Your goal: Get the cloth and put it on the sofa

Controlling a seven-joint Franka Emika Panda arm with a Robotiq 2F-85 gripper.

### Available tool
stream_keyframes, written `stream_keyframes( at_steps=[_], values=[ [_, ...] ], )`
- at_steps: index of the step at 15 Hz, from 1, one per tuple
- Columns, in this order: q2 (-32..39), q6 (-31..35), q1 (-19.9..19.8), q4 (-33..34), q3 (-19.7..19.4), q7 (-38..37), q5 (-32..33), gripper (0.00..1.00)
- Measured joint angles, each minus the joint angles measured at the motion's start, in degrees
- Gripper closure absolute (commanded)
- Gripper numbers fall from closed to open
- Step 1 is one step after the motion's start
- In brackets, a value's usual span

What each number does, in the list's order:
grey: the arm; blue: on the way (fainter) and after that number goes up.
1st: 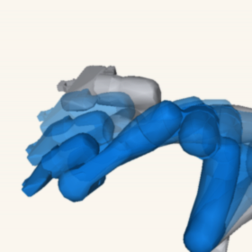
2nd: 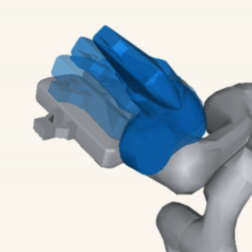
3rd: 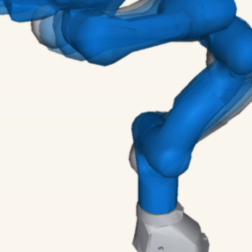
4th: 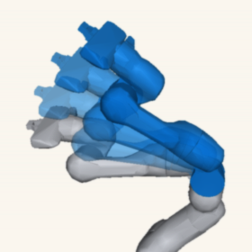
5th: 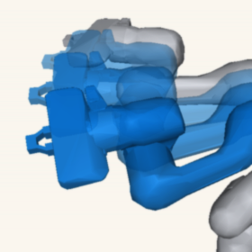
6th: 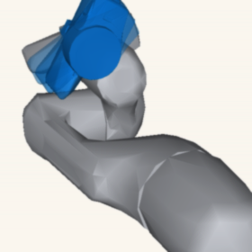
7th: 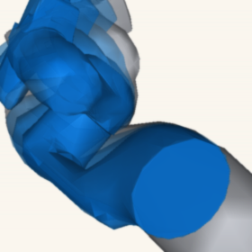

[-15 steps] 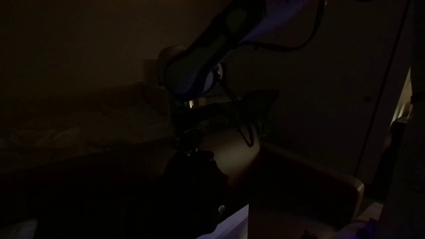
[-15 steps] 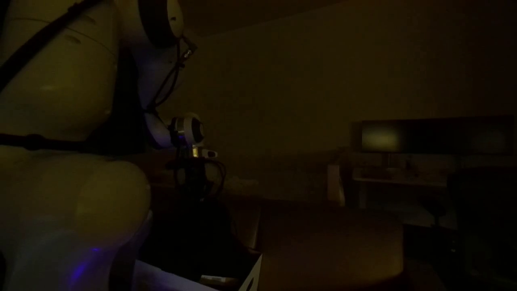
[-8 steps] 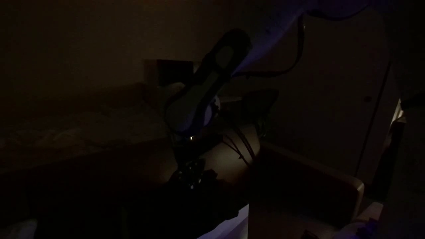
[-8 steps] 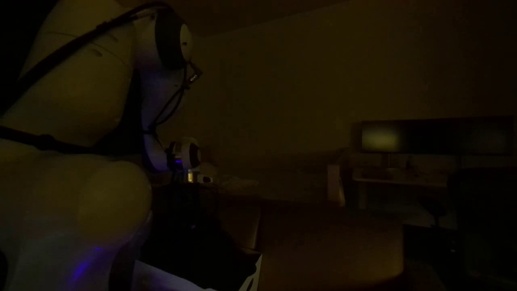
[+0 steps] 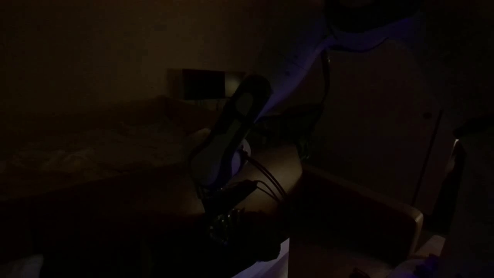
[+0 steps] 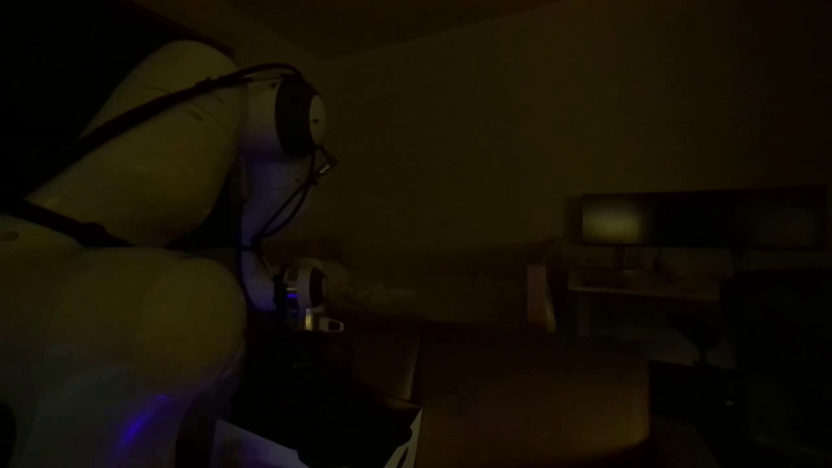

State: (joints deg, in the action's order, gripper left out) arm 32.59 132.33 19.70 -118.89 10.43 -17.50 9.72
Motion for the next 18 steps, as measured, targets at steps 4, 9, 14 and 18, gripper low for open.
stream_keyframes(
  at_steps=[4,9,14,18],
  values=[
    [0.24,-0.05,0.18,1.42,-0.04,0.00,-0.08,0.42],
    [-2.24,-0.06,0.65,1.51,0.05,0.00,-0.17,0.10],
    [-11.59,-0.07,0.82,-1.20,0.00,0.00,-0.17,0.00],
    [-21.58,-0.20,0.53,-5.07,-0.11,-0.35,-0.17,0.00]
  ],
)
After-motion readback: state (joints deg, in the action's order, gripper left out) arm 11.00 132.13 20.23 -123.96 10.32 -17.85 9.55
